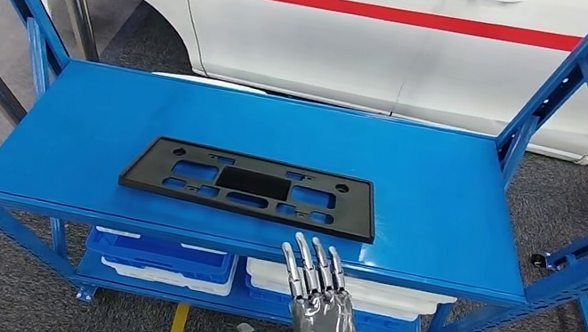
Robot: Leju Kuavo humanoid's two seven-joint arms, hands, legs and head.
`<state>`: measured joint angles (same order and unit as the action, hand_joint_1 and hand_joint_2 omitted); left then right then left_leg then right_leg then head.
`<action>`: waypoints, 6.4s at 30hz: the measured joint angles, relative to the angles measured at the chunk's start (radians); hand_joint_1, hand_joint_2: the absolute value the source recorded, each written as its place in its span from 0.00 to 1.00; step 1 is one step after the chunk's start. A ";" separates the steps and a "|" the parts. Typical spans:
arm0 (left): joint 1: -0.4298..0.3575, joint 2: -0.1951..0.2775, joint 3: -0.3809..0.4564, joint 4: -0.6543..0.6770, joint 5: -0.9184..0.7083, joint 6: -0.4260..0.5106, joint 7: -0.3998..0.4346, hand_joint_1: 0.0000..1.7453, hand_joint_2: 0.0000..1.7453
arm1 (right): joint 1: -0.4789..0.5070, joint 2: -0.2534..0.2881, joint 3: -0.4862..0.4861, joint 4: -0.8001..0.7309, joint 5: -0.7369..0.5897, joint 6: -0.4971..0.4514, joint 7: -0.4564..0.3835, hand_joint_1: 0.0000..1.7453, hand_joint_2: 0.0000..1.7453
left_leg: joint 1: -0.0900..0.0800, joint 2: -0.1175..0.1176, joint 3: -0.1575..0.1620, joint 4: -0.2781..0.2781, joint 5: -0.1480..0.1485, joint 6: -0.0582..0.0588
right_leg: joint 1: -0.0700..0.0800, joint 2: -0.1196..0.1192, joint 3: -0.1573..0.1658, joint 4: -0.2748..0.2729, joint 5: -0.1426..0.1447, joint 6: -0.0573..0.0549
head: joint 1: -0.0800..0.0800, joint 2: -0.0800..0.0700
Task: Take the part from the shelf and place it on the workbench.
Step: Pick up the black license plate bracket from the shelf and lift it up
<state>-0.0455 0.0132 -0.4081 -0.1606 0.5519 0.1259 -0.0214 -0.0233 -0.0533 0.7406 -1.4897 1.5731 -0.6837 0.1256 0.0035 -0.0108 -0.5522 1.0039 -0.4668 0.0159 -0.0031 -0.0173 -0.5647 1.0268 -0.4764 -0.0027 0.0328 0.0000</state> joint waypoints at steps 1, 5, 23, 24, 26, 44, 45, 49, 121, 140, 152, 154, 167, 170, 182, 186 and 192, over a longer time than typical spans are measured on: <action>0.000 0.000 0.000 0.000 0.001 0.000 0.000 0.00 0.00 | -0.003 -0.001 0.000 0.000 0.000 0.000 0.005 0.00 0.00 | 0.003 -0.002 0.003 -0.005 0.004 0.006 | 0.000 0.001 -0.004 0.012 -0.010 0.005 | 0.001 0.000; 0.001 -0.001 -0.001 0.000 0.003 0.000 0.000 0.00 0.00 | -0.008 -0.007 0.005 0.001 0.000 -0.001 0.015 0.00 0.00 | 0.006 -0.004 0.004 -0.011 0.010 0.021 | -0.003 0.013 -0.101 0.221 -0.118 0.017 | 0.002 0.000; 0.001 -0.001 -0.017 0.000 0.010 -0.004 -0.002 0.00 0.00 | -0.033 -0.022 0.033 0.015 0.000 0.002 0.033 0.00 0.00 | 0.008 0.002 -0.120 0.266 -0.111 -0.033 | -0.004 0.006 -0.010 -0.003 0.011 -0.029 | 0.000 0.000; 0.002 -0.001 -0.017 0.000 0.010 -0.004 -0.002 0.00 0.00 | -0.034 -0.023 0.034 0.016 0.000 0.003 0.034 0.00 0.00 | 0.008 0.003 -0.092 0.207 -0.073 -0.030 | -0.004 0.006 -0.009 -0.003 0.010 -0.028 | 0.000 0.000; 0.002 0.000 -0.017 0.000 0.010 -0.005 -0.002 0.00 0.00 | -0.040 -0.023 0.038 0.016 0.000 0.007 0.036 0.00 0.00 | 0.005 0.008 -0.027 0.067 -0.016 -0.021 | -0.002 0.005 -0.008 -0.002 0.009 -0.024 | 0.001 0.000; -0.002 -0.002 -0.020 0.000 0.012 -0.005 0.000 0.00 0.00 | -0.067 -0.031 0.056 0.025 0.000 0.023 0.051 0.00 0.00 | 0.001 -0.002 0.018 0.007 -0.026 -0.004 | -0.004 0.021 -0.045 0.022 0.022 0.003 | 0.001 0.000; -0.002 -0.002 -0.020 0.000 0.012 -0.005 0.000 0.00 0.00 | -0.067 -0.031 0.057 0.025 0.000 0.023 0.051 0.00 0.00 | 0.001 -0.002 0.018 0.008 -0.027 -0.010 | -0.004 0.022 -0.046 0.019 0.021 -0.002 | 0.001 0.000; -0.003 -0.002 -0.020 0.000 0.012 -0.005 0.000 0.00 0.00 | -0.071 -0.032 0.058 0.025 0.000 0.023 0.052 0.00 0.00 | 0.006 0.002 -0.017 0.094 -0.083 -0.027 | -0.009 0.017 -0.033 0.007 0.019 -0.022 | 0.001 0.000; 0.001 0.002 -0.020 0.001 0.042 -0.010 -0.005 0.00 0.00 | -0.081 -0.005 0.065 0.055 -0.056 0.088 -0.030 0.00 0.00 | -0.009 0.005 -0.061 0.031 0.037 -0.003 | 0.004 0.022 0.057 -0.002 -0.060 -0.018 | 0.001 0.000; -0.002 0.000 -0.026 0.001 0.049 -0.014 -0.018 0.00 0.00 | -0.117 -0.008 0.065 0.089 -0.138 0.143 -0.060 0.00 1.00 | 0.006 0.004 -0.045 0.063 -0.025 -0.023 | -0.016 0.021 -0.017 0.021 -0.011 -0.013 | 0.001 0.000; -0.001 0.000 -0.027 0.001 0.051 -0.014 -0.020 0.00 0.00 | -0.121 -0.003 0.065 0.097 -0.147 0.149 -0.060 0.00 1.00 | -0.003 0.004 -0.028 0.025 0.002 -0.010 | -0.008 0.019 -0.007 0.015 -0.015 -0.005 | 0.001 0.000; -0.002 -0.001 -0.027 0.001 0.052 -0.014 -0.021 0.00 0.00 | -0.122 -0.003 0.065 0.097 -0.150 0.150 -0.060 0.00 1.00 | 0.001 0.004 -0.023 0.013 0.008 0.001 | -0.007 0.019 -0.006 0.016 -0.019 0.007 | 0.002 0.000; -0.001 -0.001 -0.028 0.001 0.062 -0.014 -0.020 0.00 0.00 | -0.130 -0.004 0.065 0.104 -0.176 0.187 -0.057 0.00 1.00 | 0.002 0.005 -0.013 0.013 0.004 0.015 | -0.009 0.018 -0.025 0.044 0.005 0.008 | 0.003 0.000; -0.001 -0.002 -0.028 0.001 0.063 -0.016 -0.020 0.00 0.00 | -0.133 -0.004 0.065 0.104 -0.179 0.191 -0.057 0.00 1.00 | -0.002 0.005 -0.016 0.018 0.002 0.012 | -0.006 0.018 -0.020 0.026 -0.005 0.006 | 0.003 0.000; 0.001 -0.001 -0.030 0.001 0.080 -0.020 -0.025 0.00 0.00 | -0.176 -0.004 0.065 0.115 -0.240 0.311 -0.037 0.00 1.00 | 0.010 0.007 -0.050 0.107 -0.025 -0.032 | -0.008 0.019 -0.010 0.006 0.003 -0.022 | 0.002 0.000; -0.001 -0.001 -0.033 0.001 0.083 -0.021 -0.028 0.00 0.00 | -0.190 -0.005 0.065 0.117 -0.251 0.329 -0.033 0.00 1.00 | 0.002 0.004 -0.010 0.012 0.000 -0.011 | -0.006 0.019 -0.012 0.003 0.007 0.000 | 0.002 0.000; 0.000 -0.002 -0.039 0.001 0.084 -0.022 -0.030 0.00 0.00 | -0.196 -0.008 0.065 0.124 -0.257 0.345 -0.027 0.04 1.00 | 0.006 0.010 -0.007 -0.008 0.015 0.022 | -0.009 0.019 -0.111 0.221 -0.115 0.018 | 0.003 0.000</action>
<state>-0.0458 0.0113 -0.4466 -0.1598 0.6360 0.1042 -0.0518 -0.2192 -0.0617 0.8057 -1.3660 1.3157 -0.3390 0.0991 0.0090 -0.0012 -0.5588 0.9955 -0.4520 0.0377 -0.0119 0.0013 -0.6754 1.2476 -0.5911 0.0151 0.0362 0.0000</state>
